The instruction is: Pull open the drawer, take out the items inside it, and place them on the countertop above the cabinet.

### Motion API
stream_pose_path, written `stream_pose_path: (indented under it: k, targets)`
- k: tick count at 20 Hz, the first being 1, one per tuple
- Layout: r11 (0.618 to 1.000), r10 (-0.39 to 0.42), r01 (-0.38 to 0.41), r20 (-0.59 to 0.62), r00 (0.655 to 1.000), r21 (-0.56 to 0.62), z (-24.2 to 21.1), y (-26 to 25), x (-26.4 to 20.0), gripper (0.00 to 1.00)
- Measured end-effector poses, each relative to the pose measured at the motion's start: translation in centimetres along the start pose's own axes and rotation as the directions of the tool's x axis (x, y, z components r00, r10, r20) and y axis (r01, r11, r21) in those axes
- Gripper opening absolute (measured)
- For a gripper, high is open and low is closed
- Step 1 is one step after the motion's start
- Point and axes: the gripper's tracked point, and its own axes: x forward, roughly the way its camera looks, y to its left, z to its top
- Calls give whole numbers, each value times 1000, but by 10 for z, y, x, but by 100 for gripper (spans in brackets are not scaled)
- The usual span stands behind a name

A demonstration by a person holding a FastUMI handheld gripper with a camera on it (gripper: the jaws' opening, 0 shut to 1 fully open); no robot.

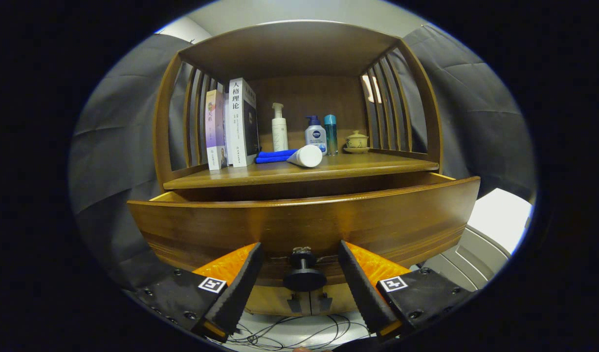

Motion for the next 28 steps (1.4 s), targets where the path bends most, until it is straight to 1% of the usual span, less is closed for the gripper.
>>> stream_pose_path:
  k: [6, 11, 14, 16, 20, 22, 24, 28]
  targets:
    - [999, 15, -14, -30, 999, 41, 7, 0, 37, 98]
    - [999, 16, -14, -41, 999, 39, 14, 0, 61, 98]
    - [999, 21, -18, -65, 998, 48, 10, 3, 70, 98]
    - [999, 22, -19, -91, 996, 34, 9, 7, 79, 98]
    - [999, 31, -26, -121, 992, 41, 6, 9, 79, 98]
    - [999, 13, -7, -138, 990, 46, 10, 0, 68, 98]
    - [998, 23, -19, -74, 997, 66, 34, -4, 48, 98]
    - [999, 30, -31, 53, 998, 11, 86, -17, -21, 98]
